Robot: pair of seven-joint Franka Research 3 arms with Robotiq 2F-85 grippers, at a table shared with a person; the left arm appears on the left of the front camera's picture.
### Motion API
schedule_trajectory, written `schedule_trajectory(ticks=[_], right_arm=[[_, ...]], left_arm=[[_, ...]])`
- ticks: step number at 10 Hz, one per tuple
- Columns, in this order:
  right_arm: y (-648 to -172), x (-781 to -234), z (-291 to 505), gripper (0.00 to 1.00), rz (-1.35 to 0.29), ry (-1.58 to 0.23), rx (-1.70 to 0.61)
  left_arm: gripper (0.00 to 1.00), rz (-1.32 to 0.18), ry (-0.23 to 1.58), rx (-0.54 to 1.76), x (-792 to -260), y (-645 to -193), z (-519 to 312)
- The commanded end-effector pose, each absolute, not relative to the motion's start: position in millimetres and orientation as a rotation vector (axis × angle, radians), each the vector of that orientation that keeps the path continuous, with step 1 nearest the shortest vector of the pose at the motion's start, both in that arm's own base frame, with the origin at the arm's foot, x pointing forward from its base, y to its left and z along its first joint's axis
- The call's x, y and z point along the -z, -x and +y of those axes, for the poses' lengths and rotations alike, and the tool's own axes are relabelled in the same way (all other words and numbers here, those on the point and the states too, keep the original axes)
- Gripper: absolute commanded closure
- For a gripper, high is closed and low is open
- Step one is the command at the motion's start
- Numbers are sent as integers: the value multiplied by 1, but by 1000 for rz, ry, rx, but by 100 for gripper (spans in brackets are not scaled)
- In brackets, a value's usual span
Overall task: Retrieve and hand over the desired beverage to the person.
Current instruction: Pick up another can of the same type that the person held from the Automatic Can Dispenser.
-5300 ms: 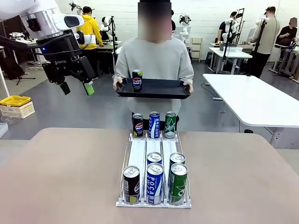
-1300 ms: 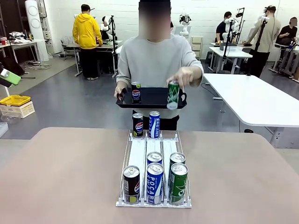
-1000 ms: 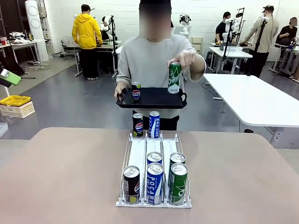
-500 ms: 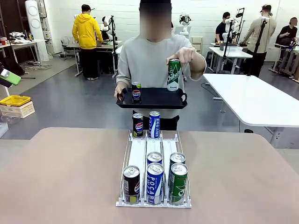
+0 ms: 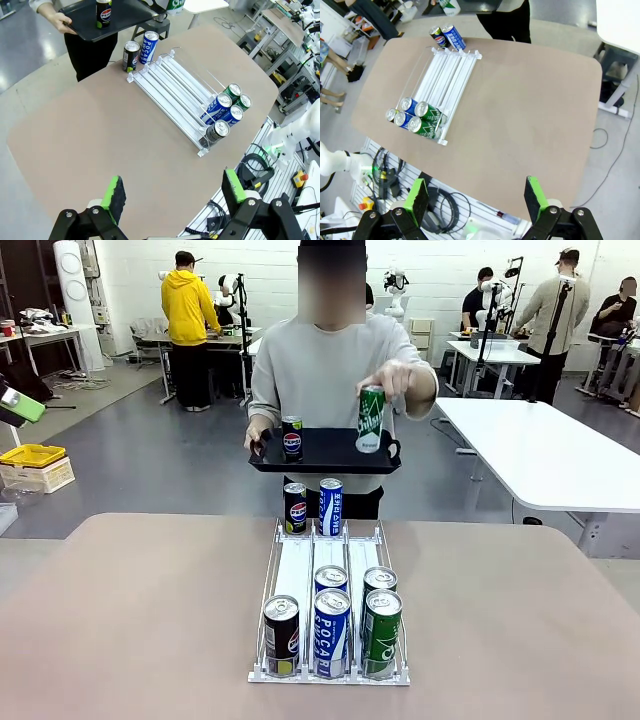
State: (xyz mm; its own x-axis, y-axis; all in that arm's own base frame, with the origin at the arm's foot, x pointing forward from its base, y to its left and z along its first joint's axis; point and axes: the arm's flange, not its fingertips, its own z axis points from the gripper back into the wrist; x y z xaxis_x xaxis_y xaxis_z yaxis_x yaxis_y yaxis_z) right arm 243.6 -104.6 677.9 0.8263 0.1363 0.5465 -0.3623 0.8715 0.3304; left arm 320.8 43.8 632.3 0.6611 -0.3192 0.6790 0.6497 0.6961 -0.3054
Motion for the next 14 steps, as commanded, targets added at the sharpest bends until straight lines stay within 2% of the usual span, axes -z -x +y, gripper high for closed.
schedule_trajectory(ticks=[1,14], right_arm=[[-245,-676,-104,0,-536,-450,-281],[-244,-678,-105,0,-538,-441,-274]], left_arm=[[0,-625,579,587,-635,-320,44],[0,-625,579,587,-635,-320,44]])
